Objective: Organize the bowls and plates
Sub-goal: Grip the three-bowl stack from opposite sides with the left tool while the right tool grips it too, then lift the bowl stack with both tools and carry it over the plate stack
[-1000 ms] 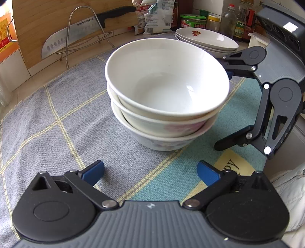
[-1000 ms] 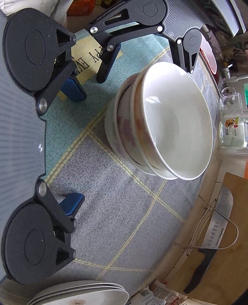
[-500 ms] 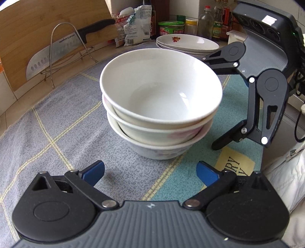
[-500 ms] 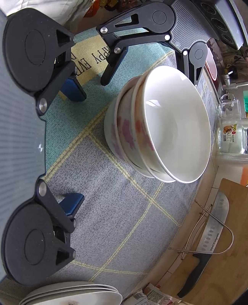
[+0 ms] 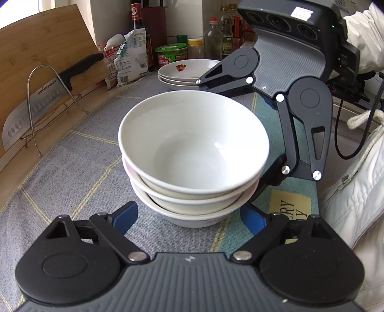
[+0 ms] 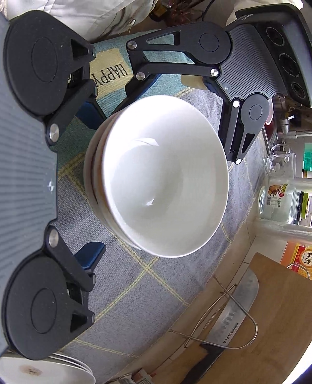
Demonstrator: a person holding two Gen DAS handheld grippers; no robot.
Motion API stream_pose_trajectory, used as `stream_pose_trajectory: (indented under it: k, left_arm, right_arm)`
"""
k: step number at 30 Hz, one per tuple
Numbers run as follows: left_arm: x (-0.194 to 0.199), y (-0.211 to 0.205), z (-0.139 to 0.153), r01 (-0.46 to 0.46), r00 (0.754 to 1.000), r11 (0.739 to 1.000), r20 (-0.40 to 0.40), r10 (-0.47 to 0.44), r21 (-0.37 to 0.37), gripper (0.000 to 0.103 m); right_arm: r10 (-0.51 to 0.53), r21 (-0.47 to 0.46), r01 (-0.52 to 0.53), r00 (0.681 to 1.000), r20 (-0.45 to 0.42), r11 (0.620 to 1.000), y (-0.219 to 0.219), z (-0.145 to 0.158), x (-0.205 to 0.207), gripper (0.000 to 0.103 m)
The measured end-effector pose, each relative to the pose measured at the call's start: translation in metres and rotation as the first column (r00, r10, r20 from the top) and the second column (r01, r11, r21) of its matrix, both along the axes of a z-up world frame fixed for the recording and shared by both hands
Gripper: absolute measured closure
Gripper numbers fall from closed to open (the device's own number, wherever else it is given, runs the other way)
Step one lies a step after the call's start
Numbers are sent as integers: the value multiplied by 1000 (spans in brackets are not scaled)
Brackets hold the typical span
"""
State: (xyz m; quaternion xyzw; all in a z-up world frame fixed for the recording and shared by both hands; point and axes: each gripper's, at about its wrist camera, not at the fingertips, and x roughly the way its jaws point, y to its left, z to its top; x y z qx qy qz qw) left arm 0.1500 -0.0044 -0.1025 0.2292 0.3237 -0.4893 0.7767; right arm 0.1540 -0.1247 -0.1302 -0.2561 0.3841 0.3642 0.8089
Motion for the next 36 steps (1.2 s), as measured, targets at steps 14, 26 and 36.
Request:
stream_pose_trajectory:
  k: [14, 26, 36]
  left_arm:
    - [13, 0, -1, 106, 993, 994, -56, -106, 7, 20]
    - [19, 2, -2, 145, 987, 989, -75, -145, -4, 19]
    - [15, 3, -2, 140, 989, 990, -58, -139, -1, 19]
  right_arm:
    - [121, 3, -121, 991, -63, 993, 3, 4, 14, 15]
    - [133, 19, -131, 987, -91, 991, 1, 4, 16, 16]
    - [122, 11, -121, 989, -83, 993, 2, 5, 12, 17]
